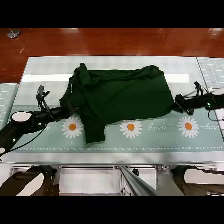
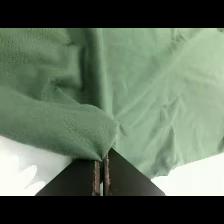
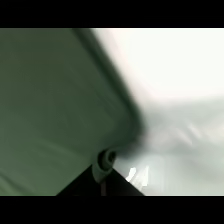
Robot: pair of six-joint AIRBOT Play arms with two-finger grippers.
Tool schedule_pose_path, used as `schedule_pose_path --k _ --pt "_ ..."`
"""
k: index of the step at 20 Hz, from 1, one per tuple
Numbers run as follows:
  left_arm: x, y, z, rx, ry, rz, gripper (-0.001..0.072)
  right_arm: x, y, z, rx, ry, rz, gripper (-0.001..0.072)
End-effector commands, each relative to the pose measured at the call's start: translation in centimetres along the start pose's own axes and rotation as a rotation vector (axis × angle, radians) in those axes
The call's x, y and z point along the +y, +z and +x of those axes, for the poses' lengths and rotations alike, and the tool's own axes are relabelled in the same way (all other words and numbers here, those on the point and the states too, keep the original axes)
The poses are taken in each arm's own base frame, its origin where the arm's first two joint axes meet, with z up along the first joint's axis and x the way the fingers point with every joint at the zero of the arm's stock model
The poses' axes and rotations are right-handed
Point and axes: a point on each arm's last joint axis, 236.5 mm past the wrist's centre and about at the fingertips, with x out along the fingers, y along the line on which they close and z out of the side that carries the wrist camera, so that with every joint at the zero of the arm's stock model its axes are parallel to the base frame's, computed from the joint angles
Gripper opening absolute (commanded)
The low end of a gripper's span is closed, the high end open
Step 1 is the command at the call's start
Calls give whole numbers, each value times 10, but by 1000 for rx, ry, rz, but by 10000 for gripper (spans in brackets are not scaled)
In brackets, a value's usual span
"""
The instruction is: Fold the shirts.
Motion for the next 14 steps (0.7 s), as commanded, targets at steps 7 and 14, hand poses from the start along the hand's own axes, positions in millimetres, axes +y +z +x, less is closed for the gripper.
schedule_pose_path --k 7,14 --pt "-184 173 -135 -329 -247 373 34 257 109 -221 -484 156 -585 29" --pt "-274 215 -348 -676 147 728 34 318 1 -428 -974 62 -789 30"
